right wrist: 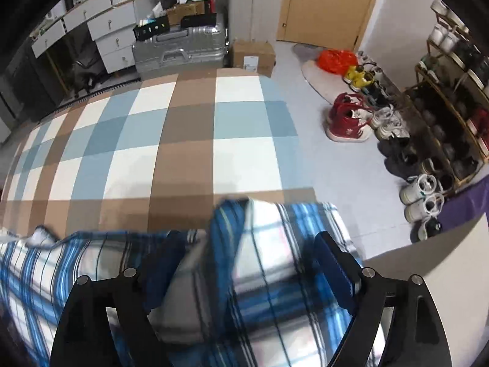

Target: Fold large clothes

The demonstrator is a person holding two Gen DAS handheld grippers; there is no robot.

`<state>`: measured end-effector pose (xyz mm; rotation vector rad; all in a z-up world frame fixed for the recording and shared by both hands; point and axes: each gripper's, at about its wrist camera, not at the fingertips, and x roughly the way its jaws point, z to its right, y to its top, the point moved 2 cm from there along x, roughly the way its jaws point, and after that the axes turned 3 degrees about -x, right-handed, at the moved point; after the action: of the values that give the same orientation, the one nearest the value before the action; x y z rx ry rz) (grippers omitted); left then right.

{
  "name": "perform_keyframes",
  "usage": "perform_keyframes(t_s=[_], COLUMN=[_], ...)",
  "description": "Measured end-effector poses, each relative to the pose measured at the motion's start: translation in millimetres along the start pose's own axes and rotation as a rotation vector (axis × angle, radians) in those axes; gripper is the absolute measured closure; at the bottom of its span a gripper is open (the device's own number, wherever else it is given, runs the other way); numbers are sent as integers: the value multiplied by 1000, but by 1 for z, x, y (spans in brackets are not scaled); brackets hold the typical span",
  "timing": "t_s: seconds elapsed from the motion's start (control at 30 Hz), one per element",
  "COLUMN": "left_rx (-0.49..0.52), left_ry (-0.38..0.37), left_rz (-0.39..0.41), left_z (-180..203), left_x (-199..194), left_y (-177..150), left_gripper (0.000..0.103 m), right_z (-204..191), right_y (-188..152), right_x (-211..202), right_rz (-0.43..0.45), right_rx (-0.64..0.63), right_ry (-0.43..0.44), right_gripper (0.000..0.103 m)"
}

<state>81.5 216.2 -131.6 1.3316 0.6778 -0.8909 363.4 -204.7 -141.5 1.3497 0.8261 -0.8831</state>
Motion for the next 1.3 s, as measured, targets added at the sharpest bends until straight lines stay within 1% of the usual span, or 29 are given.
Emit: perform_keyframes(t_s=[0.07, 0.1, 0.17, 0.2, 0.23, 0.3, 0.37, 0.4, 0.43, 0.5, 0.53, 0.57, 0.6, 0.63, 0.7, 0.73, 0.77, 0.8, 0.83, 0.87, 0.93, 1.0, 1.03, 1.07, 1.1, 1.13, 1.17, 1.2, 1.3], left_rx=[-2, 5, 18, 22, 26, 29, 26, 16, 0, -60, -86, -119, -160, -190, -301, -343, -389, -415, -439, -459, -499, -553, -573, -601, -627, -652, -687, -719, -745], left_ry=[-10, -25, -29, -27, -23, 7, 49, 50, 36, 0, -3, -12, -35, -55, -121, -142, -178, -212, -244, -263, -297, -341, -352, -382, -409, -417, -437, -464, -479], left_rz=[17, 24, 34, 32, 22, -11, -47, -53, -55, -54, -53, -51, -63, -69, -86, -94, -108, -121, -141, -158, -178, -170, -159, -129, -132, -129, -123, -134, -129], left_z=[-1, 0, 3, 4, 5, 2, -3, -8, -13, -24, -28, -34, -41, -45, -56, -59, -61, -61, -59, -57, -55, -55, -56, -57, -57, -57, -58, -58, -53], left_x=[-3, -6, -7, -6, -3, 6, 15, 16, 15, 5, 1, -6, -14, -18, -28, -30, -31, -31, -30, -28, -25, -21, -21, -21, -16, -16, -14, -10, -3], left_y=[0, 0, -1, -2, -3, -4, -7, -7, -7, -8, -9, -12, -16, -20, -35, -41, -50, -56, -62, -65, -72, -74, -73, -70, -66, -65, -63, -61, -52], left_gripper=[21, 21, 21, 21, 21, 21, 21, 21, 21, 21, 21, 21, 21, 21, 21, 21, 21, 21, 21, 21, 21, 21, 21, 20, 21, 19, 19, 19, 19], right_z=[5, 4, -7, -15, -22, -33, -33, -30, -26, -17, -11, -5, 1, 5, 11, 13, 16, 19, 23, 28, 32, 37, 40, 39, 39, 39, 39, 38, 37], right_y=[-10, -18, -37, -47, -56, -80, -97, -109, -114, -122, -128, -134, -144, -155, -175, -184, -191, -197, -200, -202, -204, -203, -199, -198, -196, -192, -190, -186, -180], right_x=[-19, -29, -46, -49, -50, -41, -25, -18, -20, -38, -55, -68, -82, -92, -101, -101, -97, -90, -85, -78, -69, -62, -62, -62, -58, -55, -54, -52, -47], right_rz=[38, 51, 61, 54, 40, -14, -84, -137, -143, -87, -38, -6, 25, 43, 55, 49, 34, 12, -6, -24, -27, -41, -22, -21, -25, -21, -14, -11, 3], right_rx=[21, 14, -40, -90, -135, -230, -257, -241, -202, -134, -80, -37, 17, 64, 152, 190, 234, 279, 310, 355, 432, 492, 519, 530, 540, 552, 557, 558, 570], right_ry=[45, 70, 124, 119, 92, 14, -34, -34, -2, 63, 95, 113, 144, 187, 287, 326, 370, 414, 437, 466, 548, 582, 602, 614, 623, 625, 624, 623, 617], right_gripper=[11, 8, 2, 2, 2, 2, 2, 2, 3, 3, 2, 2, 2, 1, 0, 0, 0, 0, 0, 0, 0, 0, 0, 0, 0, 0, 0, 0, 0])
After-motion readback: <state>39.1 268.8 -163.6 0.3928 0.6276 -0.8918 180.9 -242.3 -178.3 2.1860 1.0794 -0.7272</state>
